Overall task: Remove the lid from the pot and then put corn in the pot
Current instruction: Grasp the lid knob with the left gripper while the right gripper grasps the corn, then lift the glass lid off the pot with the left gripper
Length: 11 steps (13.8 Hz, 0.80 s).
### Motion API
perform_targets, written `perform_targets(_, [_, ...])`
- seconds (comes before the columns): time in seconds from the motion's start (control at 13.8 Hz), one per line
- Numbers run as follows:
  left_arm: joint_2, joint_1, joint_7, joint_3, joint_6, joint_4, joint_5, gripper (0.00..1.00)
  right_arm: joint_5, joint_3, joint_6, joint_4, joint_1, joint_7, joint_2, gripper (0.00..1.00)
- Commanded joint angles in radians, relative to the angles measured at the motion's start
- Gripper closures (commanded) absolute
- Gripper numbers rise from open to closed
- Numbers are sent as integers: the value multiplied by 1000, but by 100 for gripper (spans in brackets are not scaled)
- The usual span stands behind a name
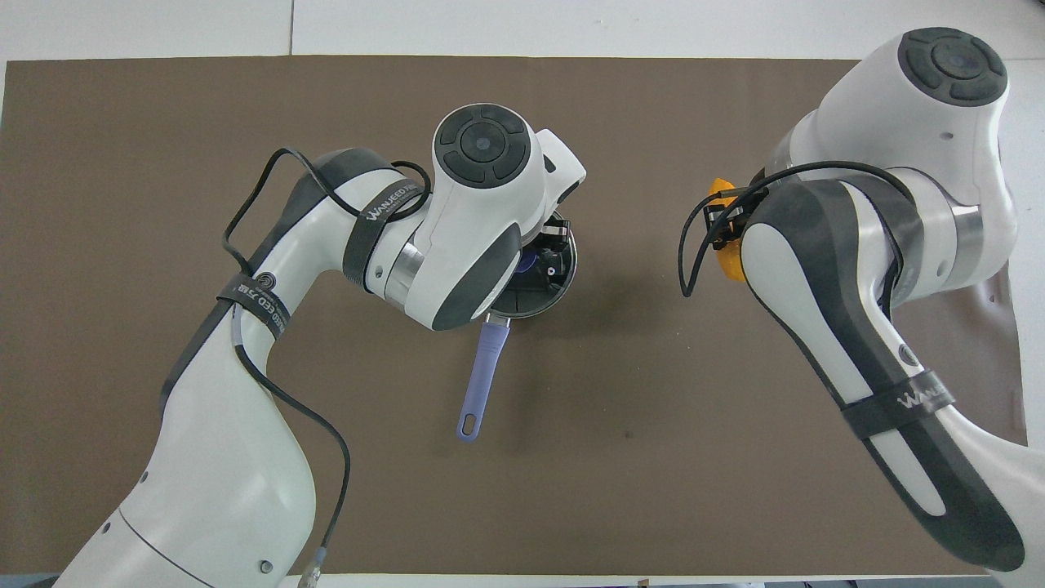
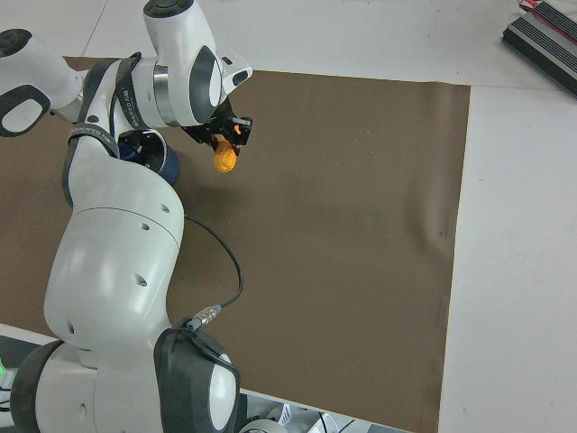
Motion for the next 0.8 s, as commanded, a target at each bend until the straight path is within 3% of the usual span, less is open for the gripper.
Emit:
perform_targets(0.0, [-48,-11,-15,18,-50,15,-41,100,22,32,25,6,-5,41,2,100])
perform_targets(0.29, [-105,53,-4,27,-113,13,-54,100,25,49,52,4,1,74,2,100])
perform_targets(0.51, [-146,151,31,27,-180,12,-53,100,45,58,104,16,76,212,14,100])
perform_targets(0.73, [-165,301,189,28,-251,-4,-53,100,20,55,95,223,237,419,193,100])
